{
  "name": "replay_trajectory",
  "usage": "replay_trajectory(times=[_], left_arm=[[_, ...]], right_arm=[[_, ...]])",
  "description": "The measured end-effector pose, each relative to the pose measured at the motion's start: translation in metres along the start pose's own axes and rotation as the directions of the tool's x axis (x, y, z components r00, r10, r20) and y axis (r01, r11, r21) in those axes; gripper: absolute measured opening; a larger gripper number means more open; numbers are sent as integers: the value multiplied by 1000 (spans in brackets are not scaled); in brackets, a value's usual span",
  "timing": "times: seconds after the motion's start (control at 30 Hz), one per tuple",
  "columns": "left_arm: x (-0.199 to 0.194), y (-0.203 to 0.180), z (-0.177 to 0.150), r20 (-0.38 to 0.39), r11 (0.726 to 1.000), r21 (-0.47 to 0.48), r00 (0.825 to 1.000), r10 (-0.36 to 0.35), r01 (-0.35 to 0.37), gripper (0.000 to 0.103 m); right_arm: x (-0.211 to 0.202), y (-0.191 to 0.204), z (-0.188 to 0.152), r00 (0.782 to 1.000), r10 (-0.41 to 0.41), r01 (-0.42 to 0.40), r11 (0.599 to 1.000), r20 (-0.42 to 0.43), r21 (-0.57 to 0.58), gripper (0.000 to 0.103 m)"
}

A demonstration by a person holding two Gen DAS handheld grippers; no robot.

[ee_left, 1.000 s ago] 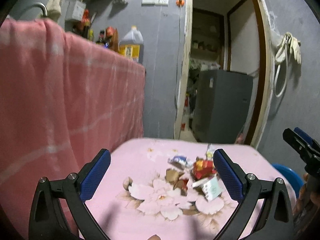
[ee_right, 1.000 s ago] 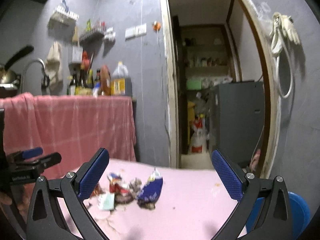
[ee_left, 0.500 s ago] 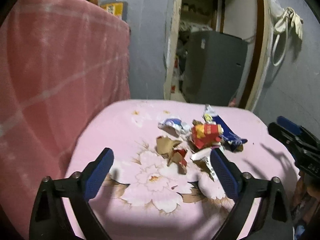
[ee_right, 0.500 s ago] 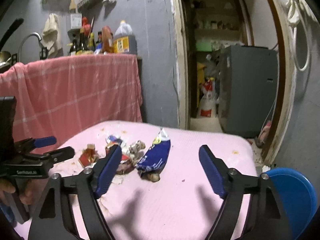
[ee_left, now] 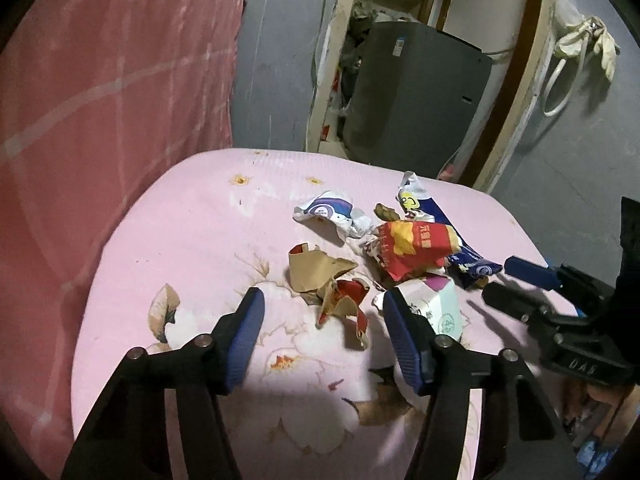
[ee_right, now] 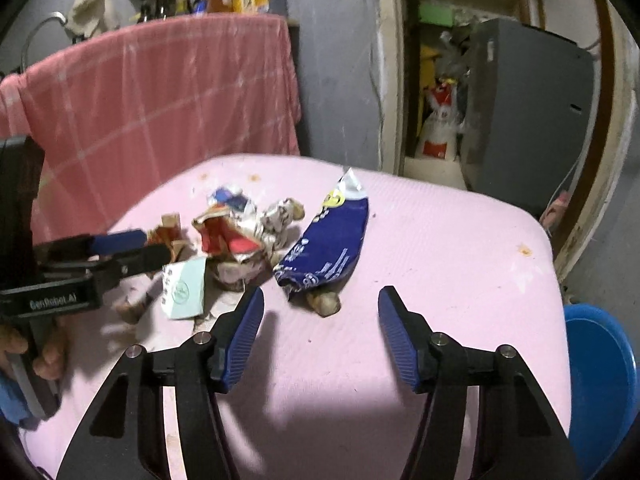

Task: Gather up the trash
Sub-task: 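Grasp the tan cardboard scrap with left tool while right tool grasps the nut shell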

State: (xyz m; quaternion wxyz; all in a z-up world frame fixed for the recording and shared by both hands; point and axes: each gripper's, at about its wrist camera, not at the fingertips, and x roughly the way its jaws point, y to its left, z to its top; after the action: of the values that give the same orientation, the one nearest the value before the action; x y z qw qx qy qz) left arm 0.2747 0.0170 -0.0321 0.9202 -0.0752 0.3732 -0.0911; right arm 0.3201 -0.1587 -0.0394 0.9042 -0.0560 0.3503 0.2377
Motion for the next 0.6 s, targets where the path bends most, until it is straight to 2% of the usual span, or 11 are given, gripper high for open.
replay_trajectory(times=[0.13,0.23,0.37,0.5,0.6], left_arm=[[3,4,2,-8,1000,-18,1000,-17,17,41],[4,4,2,-16,999,-16,999,-32,32,30],[9,3,1,-20,999,-13,999,-47,47,19],[10,3,1,-19,999,-17,999,-50,49,17],[9,2,0,-18,998,-20,998,-55,55,15]], right_arm=[[9,4,0,999,-3,1,1000,-52,-26,46],[13,3,1,997,14,-15,1000,-78,-23,38],[16,-3,3,994,42,-42,999,-97,6,33],[19,-2,5,994,34,-34,999,-106,3,18],[18,-2,4,994,40,-39,999,-101,8,17]])
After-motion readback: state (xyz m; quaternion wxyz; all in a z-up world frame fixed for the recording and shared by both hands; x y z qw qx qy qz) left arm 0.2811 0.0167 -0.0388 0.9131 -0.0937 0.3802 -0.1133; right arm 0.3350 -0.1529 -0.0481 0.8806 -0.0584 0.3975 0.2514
